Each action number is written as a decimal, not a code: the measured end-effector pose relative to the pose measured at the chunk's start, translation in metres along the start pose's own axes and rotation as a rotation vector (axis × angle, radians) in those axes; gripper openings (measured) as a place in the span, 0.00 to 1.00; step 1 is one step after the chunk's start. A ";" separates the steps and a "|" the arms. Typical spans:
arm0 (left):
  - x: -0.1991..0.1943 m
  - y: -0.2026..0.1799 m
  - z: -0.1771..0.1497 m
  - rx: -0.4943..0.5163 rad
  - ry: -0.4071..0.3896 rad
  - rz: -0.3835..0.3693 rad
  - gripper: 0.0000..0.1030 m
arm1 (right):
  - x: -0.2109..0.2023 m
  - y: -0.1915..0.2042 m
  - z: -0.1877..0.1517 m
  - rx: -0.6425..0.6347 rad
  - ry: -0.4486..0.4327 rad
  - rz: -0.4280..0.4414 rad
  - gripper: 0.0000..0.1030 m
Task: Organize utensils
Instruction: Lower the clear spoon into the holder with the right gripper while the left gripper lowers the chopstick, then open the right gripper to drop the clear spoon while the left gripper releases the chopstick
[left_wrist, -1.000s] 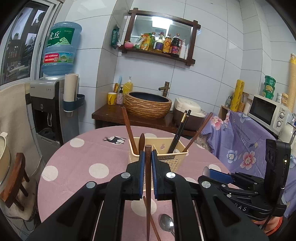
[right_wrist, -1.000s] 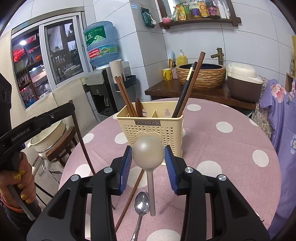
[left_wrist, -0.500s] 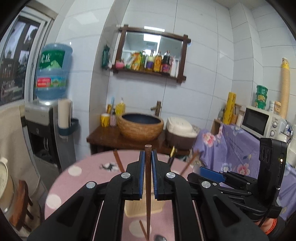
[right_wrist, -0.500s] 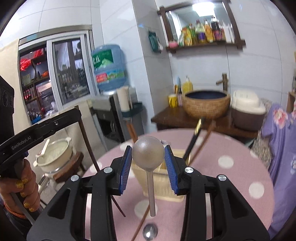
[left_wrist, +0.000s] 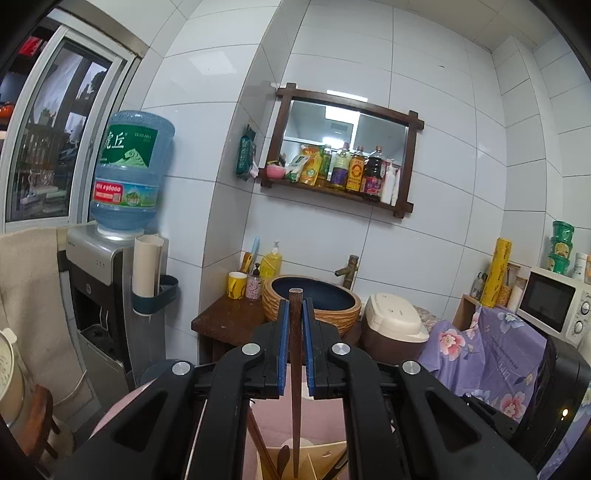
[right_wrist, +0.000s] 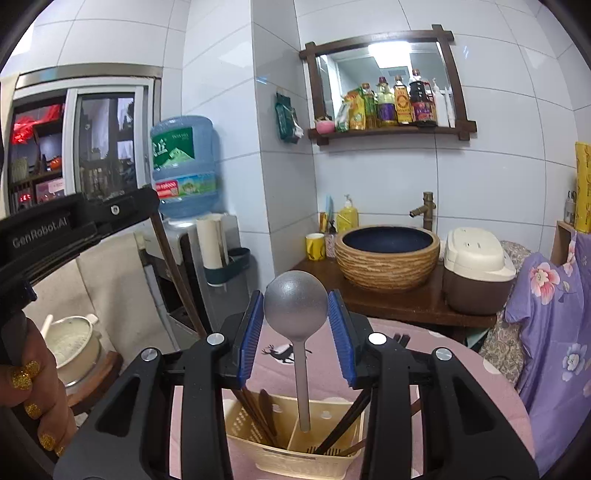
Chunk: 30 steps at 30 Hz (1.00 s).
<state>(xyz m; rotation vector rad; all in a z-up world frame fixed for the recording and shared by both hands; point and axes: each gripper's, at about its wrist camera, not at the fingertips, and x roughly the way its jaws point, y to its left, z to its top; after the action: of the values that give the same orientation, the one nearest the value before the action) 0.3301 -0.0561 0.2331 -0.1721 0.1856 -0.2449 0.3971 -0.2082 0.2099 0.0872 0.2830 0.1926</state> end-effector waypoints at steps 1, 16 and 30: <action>0.003 0.000 -0.006 0.002 0.008 0.004 0.08 | 0.005 -0.001 -0.007 0.000 0.012 -0.005 0.36; 0.031 0.008 -0.085 0.027 0.161 0.013 0.08 | 0.031 -0.004 -0.084 -0.019 0.132 -0.028 0.36; 0.023 0.021 -0.099 0.009 0.214 0.004 0.19 | 0.026 -0.009 -0.099 -0.020 0.130 -0.029 0.45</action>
<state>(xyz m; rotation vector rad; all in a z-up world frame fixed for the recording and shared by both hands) 0.3369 -0.0566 0.1293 -0.1361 0.3966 -0.2596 0.3956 -0.2061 0.1074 0.0504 0.4118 0.1724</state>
